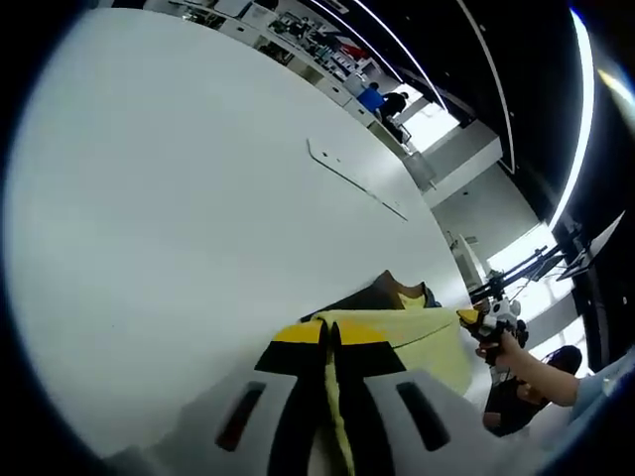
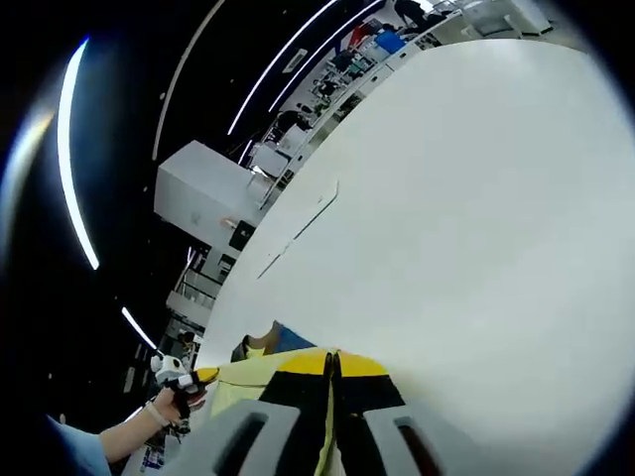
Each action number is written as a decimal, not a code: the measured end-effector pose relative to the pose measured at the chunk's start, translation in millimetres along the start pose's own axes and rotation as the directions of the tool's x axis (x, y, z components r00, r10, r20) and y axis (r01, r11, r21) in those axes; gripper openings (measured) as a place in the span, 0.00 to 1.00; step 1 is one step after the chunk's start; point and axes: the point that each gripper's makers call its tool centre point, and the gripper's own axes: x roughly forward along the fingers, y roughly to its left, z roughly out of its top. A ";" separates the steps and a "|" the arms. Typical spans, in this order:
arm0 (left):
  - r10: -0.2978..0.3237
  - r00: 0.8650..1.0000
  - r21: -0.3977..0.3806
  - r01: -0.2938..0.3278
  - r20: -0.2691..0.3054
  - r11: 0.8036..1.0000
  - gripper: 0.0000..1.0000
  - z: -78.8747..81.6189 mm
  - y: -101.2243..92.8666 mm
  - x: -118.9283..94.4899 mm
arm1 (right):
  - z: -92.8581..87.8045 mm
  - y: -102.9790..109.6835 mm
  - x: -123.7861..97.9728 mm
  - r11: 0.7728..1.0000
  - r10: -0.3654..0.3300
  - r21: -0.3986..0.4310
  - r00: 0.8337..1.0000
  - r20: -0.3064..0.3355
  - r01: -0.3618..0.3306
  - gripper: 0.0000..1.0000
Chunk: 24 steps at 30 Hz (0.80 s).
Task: Fold the garment on the visible template until the final outline fits inside the template.
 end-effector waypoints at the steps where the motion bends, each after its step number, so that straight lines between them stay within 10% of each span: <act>1: 0.005 1.000 0.009 -0.005 -0.005 1.000 0.00 -0.6 2.0 0.7 | -0.5 -0.4 0.3 1.000 -0.002 -0.001 1.000 -0.002 0.002 0.00; 24: 0.005 1.000 0.101 -0.004 -0.011 0.995 0.00 -0.2 9.5 3.6 | -2.9 2.2 -2.0 0.991 0.004 -0.131 1.000 -0.006 -0.005 0.00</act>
